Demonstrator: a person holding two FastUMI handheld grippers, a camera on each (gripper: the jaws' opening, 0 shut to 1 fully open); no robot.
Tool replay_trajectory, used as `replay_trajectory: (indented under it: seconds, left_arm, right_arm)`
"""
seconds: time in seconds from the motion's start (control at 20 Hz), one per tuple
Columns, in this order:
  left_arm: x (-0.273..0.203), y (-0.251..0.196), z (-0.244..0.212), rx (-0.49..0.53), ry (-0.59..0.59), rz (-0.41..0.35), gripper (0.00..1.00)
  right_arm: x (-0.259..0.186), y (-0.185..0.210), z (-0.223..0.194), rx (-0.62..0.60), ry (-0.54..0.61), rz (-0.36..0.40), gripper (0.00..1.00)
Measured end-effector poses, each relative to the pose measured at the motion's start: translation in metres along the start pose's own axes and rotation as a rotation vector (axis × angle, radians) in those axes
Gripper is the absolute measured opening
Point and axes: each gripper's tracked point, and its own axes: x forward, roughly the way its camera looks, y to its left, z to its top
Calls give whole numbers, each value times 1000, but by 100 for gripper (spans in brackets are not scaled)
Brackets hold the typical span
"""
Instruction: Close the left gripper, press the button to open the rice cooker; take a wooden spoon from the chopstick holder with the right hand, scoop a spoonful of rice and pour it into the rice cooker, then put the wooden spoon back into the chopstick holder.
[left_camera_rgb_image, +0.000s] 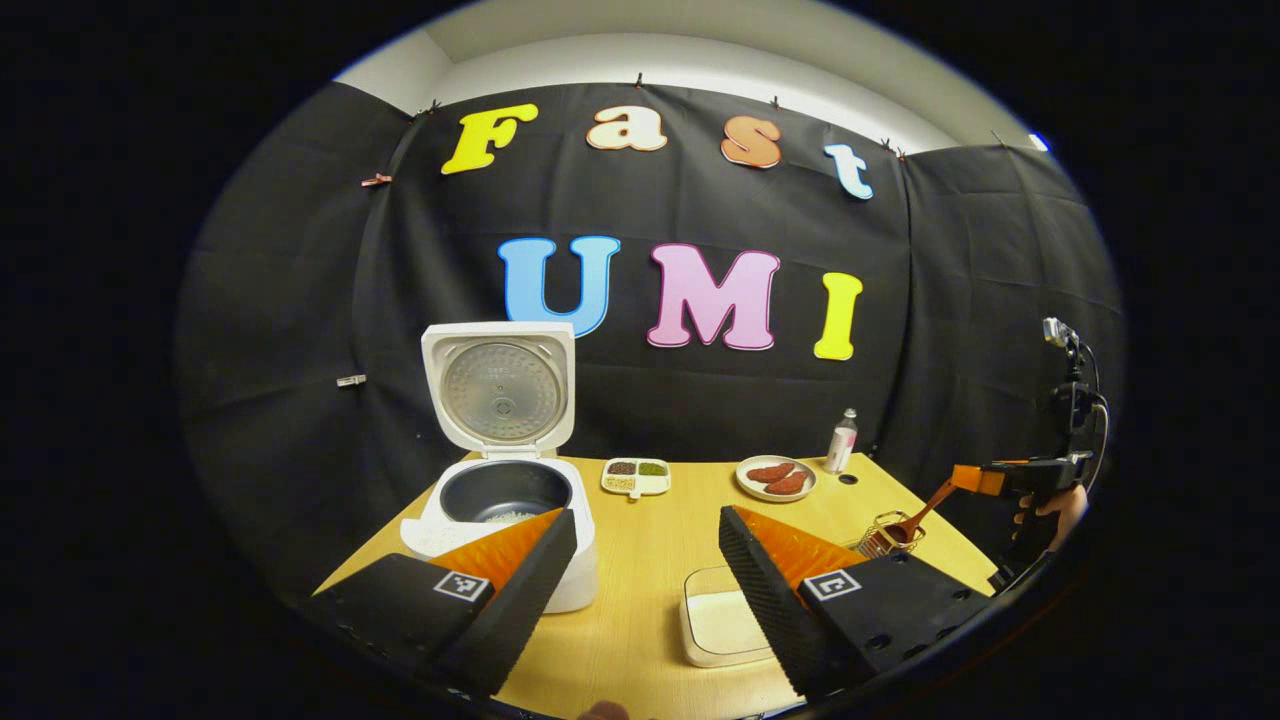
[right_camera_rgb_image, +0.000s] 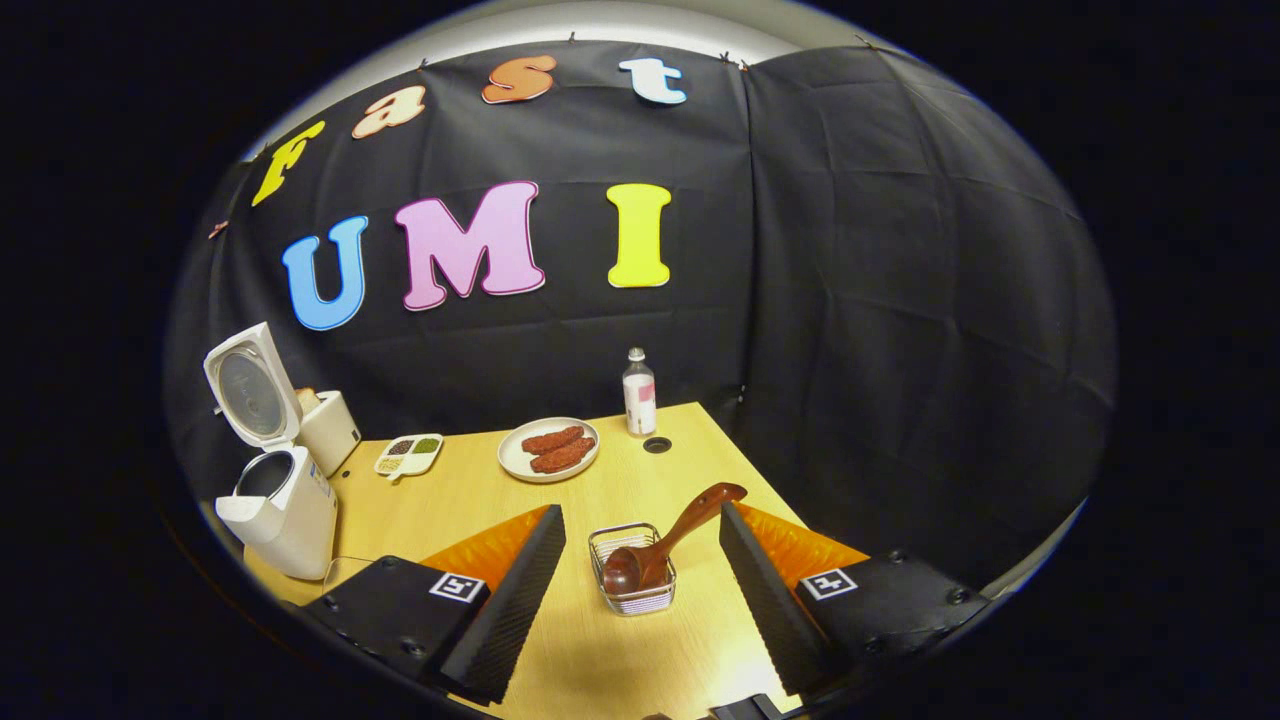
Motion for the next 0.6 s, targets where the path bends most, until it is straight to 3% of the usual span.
replay_trajectory:
  seconds: [0.2, 0.45, 0.6]
  left_arm:
    - [8, 2, -2, -37, 19, 72, 98]
    - [16, 6, -18, -121, 69, 165, 98]
    - [16, -6, -23, -162, 93, 152, 95]
  right_arm:
    - [36, -14, -22, 43, 78, 0, 95]
    - [72, -22, -50, 105, 172, 16, 99]
    - [91, -21, -55, 132, 192, 41, 99]
